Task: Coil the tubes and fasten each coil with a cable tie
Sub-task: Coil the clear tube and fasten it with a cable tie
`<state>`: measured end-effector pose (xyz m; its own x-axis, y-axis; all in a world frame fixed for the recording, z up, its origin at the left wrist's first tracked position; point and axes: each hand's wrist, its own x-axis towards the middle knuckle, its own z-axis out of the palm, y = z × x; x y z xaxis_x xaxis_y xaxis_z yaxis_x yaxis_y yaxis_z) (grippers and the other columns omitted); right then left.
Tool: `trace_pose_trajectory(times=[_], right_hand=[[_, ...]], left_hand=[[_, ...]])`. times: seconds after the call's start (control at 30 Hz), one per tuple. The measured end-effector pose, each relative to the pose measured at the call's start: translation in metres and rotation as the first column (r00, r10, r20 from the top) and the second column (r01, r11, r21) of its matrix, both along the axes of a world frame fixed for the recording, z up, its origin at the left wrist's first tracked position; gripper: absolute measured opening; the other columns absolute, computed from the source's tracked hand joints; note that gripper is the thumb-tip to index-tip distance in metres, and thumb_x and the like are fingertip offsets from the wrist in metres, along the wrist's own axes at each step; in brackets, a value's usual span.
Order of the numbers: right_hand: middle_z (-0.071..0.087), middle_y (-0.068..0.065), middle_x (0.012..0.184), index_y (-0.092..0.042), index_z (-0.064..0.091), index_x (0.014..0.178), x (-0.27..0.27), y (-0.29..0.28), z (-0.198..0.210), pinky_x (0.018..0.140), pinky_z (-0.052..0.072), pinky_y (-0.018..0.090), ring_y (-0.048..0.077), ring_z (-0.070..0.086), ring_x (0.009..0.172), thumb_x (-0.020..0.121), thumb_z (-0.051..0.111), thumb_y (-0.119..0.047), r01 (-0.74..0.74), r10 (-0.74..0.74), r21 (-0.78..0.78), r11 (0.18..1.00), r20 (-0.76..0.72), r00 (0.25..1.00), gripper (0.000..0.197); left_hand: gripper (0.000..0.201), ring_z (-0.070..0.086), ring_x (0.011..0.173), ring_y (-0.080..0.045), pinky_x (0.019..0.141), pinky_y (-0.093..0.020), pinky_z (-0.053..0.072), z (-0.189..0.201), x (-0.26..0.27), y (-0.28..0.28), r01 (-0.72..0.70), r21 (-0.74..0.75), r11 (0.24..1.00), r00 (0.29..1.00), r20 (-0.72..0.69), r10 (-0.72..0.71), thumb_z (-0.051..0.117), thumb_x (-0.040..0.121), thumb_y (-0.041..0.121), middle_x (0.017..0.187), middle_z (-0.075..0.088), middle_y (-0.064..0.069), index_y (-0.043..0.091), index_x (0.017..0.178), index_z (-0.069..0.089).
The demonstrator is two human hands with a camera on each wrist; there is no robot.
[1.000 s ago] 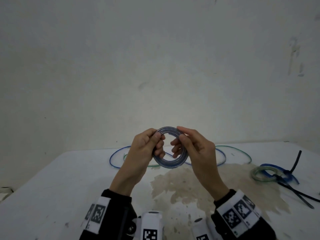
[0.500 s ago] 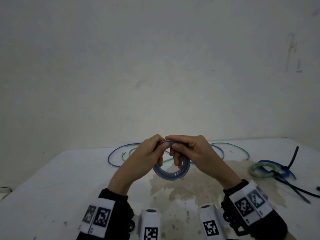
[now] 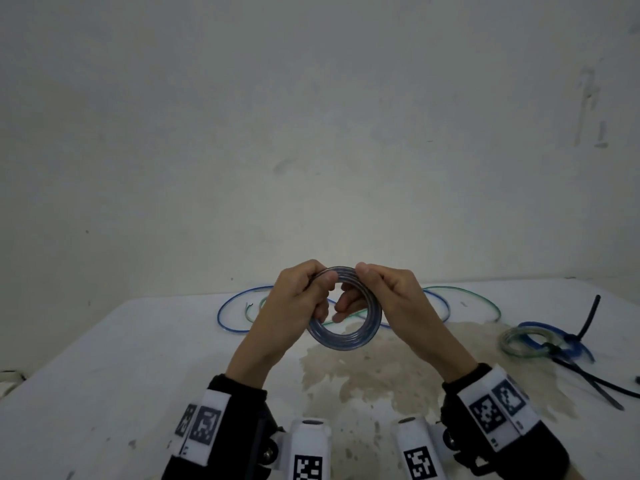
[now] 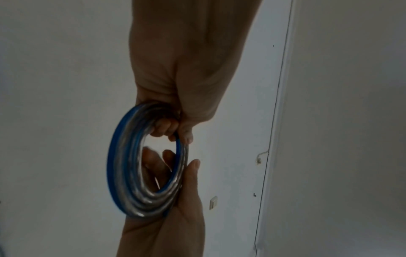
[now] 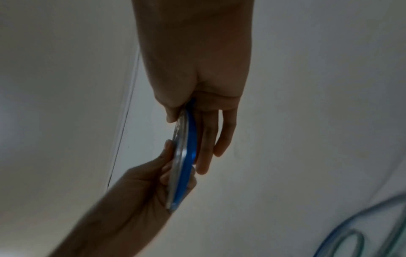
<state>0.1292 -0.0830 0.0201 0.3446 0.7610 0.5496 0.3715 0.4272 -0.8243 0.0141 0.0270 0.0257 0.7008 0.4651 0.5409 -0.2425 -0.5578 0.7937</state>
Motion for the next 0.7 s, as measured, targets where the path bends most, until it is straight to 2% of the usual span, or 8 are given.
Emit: trace_pose_trajectory(times=[0.1, 0.17, 0.27, 0.33, 0.4, 0.5, 0.6, 0.7], right_hand=[[0.069, 0.007, 0.065, -0.009, 0.06, 0.085, 0.006, -0.002, 0.0, 0.068, 0.053, 0.037, 0.019, 0.065, 0.06, 0.091, 0.036, -0.039, 0.142, -0.119, -0.067, 0.988, 0.268, 0.956, 0.039], [0.07, 0.005, 0.069, -0.011, 0.057, 0.083, 0.008, -0.003, 0.0, 0.071, 0.052, 0.039, 0.018, 0.064, 0.064, 0.088, 0.034, -0.045, 0.16, -0.105, -0.141, 0.977, 0.331, 0.938, 0.041], [0.07, 0.016, 0.076, -0.009, 0.055, 0.084, 0.006, -0.004, -0.001, 0.072, 0.053, 0.038, 0.023, 0.066, 0.069, 0.09, 0.035, -0.039, 0.061, -0.021, -0.195, 0.979, 0.2, 0.98, 0.037], [0.069, 0.017, 0.077, -0.008, 0.054, 0.084, 0.005, -0.005, 0.0, 0.07, 0.054, 0.034, 0.02, 0.067, 0.069, 0.09, 0.038, -0.037, -0.021, 0.044, -0.208, 0.978, 0.104, 0.994, 0.034], [0.069, 0.014, 0.075, -0.008, 0.052, 0.079, 0.008, -0.008, 0.002, 0.071, 0.052, 0.037, 0.018, 0.065, 0.068, 0.095, 0.037, -0.028, -0.023, 0.054, -0.223, 0.975, 0.136, 0.989, 0.029], [0.07, 0.011, 0.074, -0.009, 0.048, 0.075, 0.016, -0.015, 0.006, 0.075, 0.047, 0.044, 0.03, 0.06, 0.07, 0.099, 0.035, -0.021, 0.037, 0.042, -0.281, 0.959, 0.272, 0.961, 0.03], [0.07, 0.013, 0.077, -0.004, 0.052, 0.076, 0.017, -0.022, 0.012, 0.072, 0.046, 0.032, 0.013, 0.059, 0.065, 0.1, 0.034, -0.02, 0.055, 0.09, -0.373, 0.926, 0.362, 0.928, 0.034], [0.069, 0.008, 0.075, 0.004, 0.052, 0.081, 0.018, -0.027, 0.016, 0.072, 0.045, 0.041, 0.02, 0.056, 0.068, 0.1, 0.034, -0.021, 0.075, 0.119, -0.43, 0.9, 0.407, 0.906, 0.036]], left_hand=[[0.026, 0.041, 0.046, -0.013, 0.053, -0.029, 0.039, 0.002, -0.001, -0.001, -0.011, -0.05, 0.999, 0.999, 0.03, 0.012, 0.047, 0.095, 0.011, 0.043, 0.042, 0.01, 0.009, 0.069, 0.05], [0.026, 0.04, 0.045, -0.011, 0.055, -0.032, 0.038, 0.003, -0.002, 0.0, -0.008, -0.085, 0.996, 0.998, 0.054, 0.012, 0.047, 0.096, 0.011, 0.044, 0.041, 0.01, 0.005, 0.071, 0.05], [0.026, 0.041, 0.045, -0.009, 0.057, -0.033, 0.038, 0.001, 0.0, 0.0, -0.005, -0.133, 0.991, 0.997, 0.072, 0.015, 0.046, 0.096, 0.012, 0.044, 0.041, 0.01, 0.004, 0.072, 0.05], [0.025, 0.045, 0.046, -0.01, 0.055, -0.027, 0.039, -0.002, 0.002, 0.0, -0.025, -0.142, 0.99, 0.996, 0.076, 0.036, 0.046, 0.096, 0.013, 0.046, 0.043, 0.008, 0.005, 0.072, 0.051], [0.025, 0.05, 0.049, -0.012, 0.054, -0.022, 0.04, -0.004, 0.004, -0.002, -0.012, -0.157, 0.988, 0.997, 0.07, 0.023, 0.047, 0.096, 0.014, 0.05, 0.046, 0.003, 0.006, 0.073, 0.053], [0.024, 0.055, 0.05, -0.016, 0.061, -0.028, 0.048, -0.003, 0.0, 0.001, 0.167, -0.259, 0.951, 0.985, -0.003, -0.174, 0.047, 0.094, 0.016, 0.056, 0.052, -0.002, 0.003, 0.076, 0.055], [0.029, 0.056, 0.05, -0.018, 0.064, -0.033, 0.055, 0.0, -0.01, 0.003, 0.351, -0.364, 0.863, 0.907, -0.097, -0.409, 0.049, 0.086, 0.023, 0.065, 0.061, -0.009, -0.004, 0.088, 0.059], [0.027, 0.055, 0.048, -0.016, 0.066, -0.033, 0.057, 0.0, -0.01, -0.001, 0.385, -0.364, 0.848, 0.878, -0.14, -0.458, 0.053, 0.08, 0.018, 0.066, 0.062, -0.007, -0.005, 0.094, 0.058]])
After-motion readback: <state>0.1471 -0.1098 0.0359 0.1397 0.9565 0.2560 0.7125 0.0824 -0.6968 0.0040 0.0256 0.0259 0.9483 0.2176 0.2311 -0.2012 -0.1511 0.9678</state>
